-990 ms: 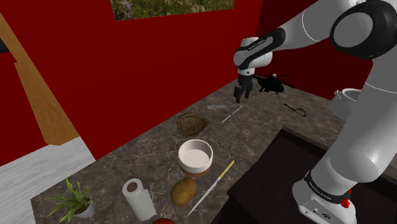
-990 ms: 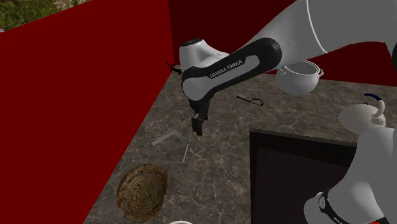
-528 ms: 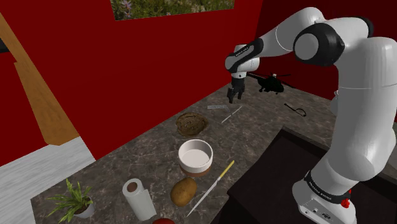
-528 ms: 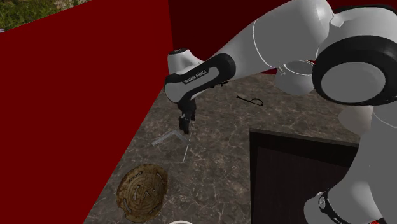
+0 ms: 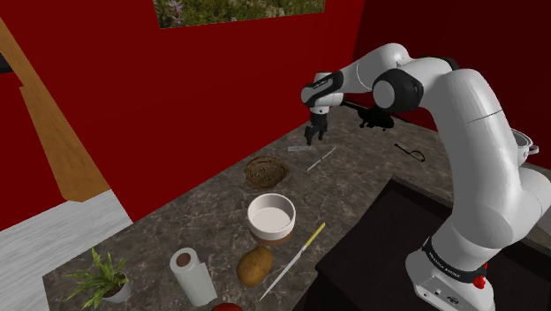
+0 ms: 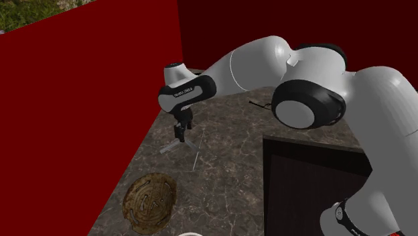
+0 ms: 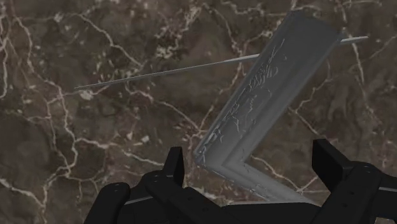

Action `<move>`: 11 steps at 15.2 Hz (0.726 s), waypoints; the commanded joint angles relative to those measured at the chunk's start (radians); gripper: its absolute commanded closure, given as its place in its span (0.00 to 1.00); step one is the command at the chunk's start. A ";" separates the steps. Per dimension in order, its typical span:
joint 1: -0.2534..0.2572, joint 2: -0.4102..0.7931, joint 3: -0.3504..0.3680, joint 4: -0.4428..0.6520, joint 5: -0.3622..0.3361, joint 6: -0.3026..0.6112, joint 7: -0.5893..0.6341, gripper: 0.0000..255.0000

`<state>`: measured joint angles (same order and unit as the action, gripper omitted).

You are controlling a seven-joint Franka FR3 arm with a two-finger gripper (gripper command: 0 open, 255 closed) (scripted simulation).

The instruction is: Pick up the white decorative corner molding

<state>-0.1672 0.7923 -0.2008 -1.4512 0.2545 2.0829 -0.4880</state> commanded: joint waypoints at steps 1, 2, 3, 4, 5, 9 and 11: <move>-0.021 0.074 0.008 0.102 0.008 -0.027 -0.004 0.00; -0.022 0.082 0.009 0.104 0.009 -0.019 -0.005 0.00; -0.022 0.091 0.011 0.105 0.011 -0.012 -0.006 0.00; -0.023 0.100 0.012 0.107 0.012 -0.005 -0.007 0.00; -0.024 0.109 0.013 0.109 0.013 0.003 -0.008 0.00; -0.027 0.143 0.018 0.118 0.018 0.027 -0.011 0.00; -0.027 0.141 0.018 0.116 0.018 0.027 -0.011 1.00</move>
<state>-0.1946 0.9327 -0.1837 -1.3325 0.2721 2.1072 -0.4994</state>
